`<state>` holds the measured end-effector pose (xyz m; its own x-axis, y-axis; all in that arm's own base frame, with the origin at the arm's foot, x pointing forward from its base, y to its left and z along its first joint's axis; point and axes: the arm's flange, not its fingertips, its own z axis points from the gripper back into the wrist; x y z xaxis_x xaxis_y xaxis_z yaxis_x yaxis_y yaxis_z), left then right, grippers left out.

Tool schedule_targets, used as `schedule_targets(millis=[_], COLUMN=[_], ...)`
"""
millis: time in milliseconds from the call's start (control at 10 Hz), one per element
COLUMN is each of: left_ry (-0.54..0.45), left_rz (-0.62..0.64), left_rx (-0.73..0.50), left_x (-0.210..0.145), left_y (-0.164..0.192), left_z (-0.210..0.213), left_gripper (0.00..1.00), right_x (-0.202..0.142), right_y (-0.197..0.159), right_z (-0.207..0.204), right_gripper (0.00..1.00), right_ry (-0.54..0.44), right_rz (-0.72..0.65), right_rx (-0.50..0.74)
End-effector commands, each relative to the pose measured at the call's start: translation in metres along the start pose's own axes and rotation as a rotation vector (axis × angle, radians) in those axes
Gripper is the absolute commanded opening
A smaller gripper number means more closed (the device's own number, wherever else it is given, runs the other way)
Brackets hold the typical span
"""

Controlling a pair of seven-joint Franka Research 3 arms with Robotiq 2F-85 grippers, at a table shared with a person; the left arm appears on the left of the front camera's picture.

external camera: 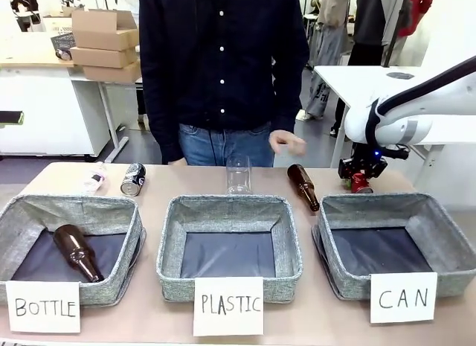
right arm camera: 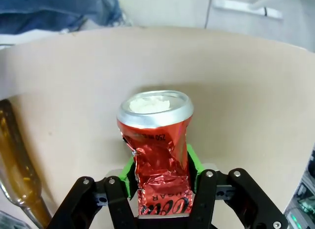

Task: Sort the can waste into the basket.
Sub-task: Pick up the can waste from the table and place it in the right Fabric basket.

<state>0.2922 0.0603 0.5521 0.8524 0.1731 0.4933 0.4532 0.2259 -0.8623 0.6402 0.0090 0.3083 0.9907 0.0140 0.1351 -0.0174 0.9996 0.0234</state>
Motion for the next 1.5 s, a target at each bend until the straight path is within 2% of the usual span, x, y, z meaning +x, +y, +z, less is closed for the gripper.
schedule_targets(millis=[0, 200, 400, 600, 800, 1000, 1100, 1400], left_ry=[-0.006, -0.006, -0.006, -0.006, -0.006, -0.006, -0.006, -0.006], left_rz=[-0.022, -0.022, -0.022, -0.022, -0.022, -0.022, -0.022, -0.022], left_rx=[-0.023, -0.023, -0.023, -0.023, -0.023, -0.023, -0.023, -0.023], left_x=[0.002, 0.002, 0.002, 0.002, 0.002, 0.002, 0.002, 0.002], left_y=[-0.001, -0.001, -0.001, -0.001, -0.001, -0.001, -0.001, -0.001], left_z=[-0.002, -0.002, -0.002, -0.002, -0.002, -0.002, -0.002, -0.002], left_gripper=[1.0, 1.0, 1.0, 1.0, 1.0, 1.0, 1.0, 1.0], right_x=[0.002, -0.001, -0.015, -0.06, -0.116, -0.177, -0.199, -0.237], right_y=[0.003, 0.001, -0.008, -0.018, -0.027, -0.022, -0.015, -0.001], right_z=[0.007, 0.015, 0.04, 0.108, 0.178, 0.221, 0.227, 0.227], right_gripper=[0.0, 0.0, 0.0, 0.0, 0.0, 0.0, 0.0, 0.0], right_ry=[0.01, -0.006, -0.012, 0.024, 0.087, 0.083, 0.106, 0.058], right_rz=[0.004, 0.013, 0.035, 0.118, 0.154, 0.32, 0.479, 0.714], right_rx=[-0.032, -0.023, -0.015, -0.008, 0.069, 0.17, 0.222, 0.245])
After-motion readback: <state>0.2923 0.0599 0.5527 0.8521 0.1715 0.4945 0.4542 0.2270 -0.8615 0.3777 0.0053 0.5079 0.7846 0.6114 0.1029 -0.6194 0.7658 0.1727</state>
